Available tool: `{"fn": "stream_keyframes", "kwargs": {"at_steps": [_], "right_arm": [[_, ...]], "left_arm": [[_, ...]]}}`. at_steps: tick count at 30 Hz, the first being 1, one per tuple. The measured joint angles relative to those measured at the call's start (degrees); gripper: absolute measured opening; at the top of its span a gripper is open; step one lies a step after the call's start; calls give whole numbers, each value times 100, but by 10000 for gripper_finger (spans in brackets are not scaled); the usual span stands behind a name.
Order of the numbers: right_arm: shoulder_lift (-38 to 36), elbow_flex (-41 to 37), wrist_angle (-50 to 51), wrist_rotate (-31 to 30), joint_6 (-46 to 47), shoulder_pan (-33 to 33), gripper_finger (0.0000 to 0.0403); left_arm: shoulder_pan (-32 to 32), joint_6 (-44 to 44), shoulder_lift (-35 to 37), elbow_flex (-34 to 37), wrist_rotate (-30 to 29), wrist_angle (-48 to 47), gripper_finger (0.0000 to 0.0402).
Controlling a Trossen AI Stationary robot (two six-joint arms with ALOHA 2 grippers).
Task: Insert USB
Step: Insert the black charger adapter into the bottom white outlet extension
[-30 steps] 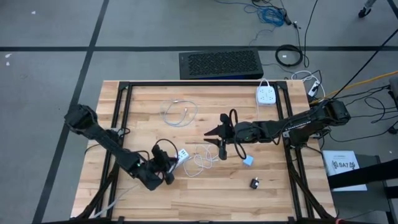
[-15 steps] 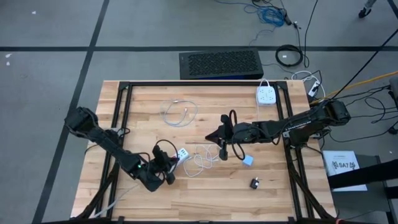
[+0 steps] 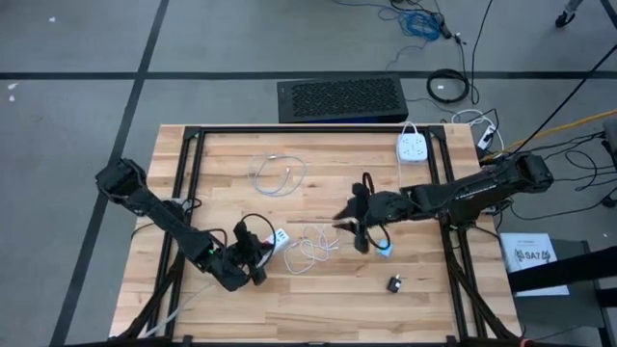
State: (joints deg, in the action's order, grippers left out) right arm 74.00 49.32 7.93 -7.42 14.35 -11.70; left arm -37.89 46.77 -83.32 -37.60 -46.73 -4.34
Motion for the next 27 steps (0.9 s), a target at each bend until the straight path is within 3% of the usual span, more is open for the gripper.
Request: {"fn": "stream_keyframes", "kwargs": {"at_steps": [7,13,23,27], "right_arm": [[-97,0,2506,1126,-2,-642,110],[31,0,3444,1695,202,-1393,128],[605,27,3807,1395,-285,-2308,199],[1184,547,4126,1058,-946,-2553,210]], "left_arm": [[13,-117,188,-2,-136,53,12],[11,-108,201,-9,-150,68,13],[11,-540,207,-15,-41,234,13],[11,-795,209,-22,81,503,15]]}}
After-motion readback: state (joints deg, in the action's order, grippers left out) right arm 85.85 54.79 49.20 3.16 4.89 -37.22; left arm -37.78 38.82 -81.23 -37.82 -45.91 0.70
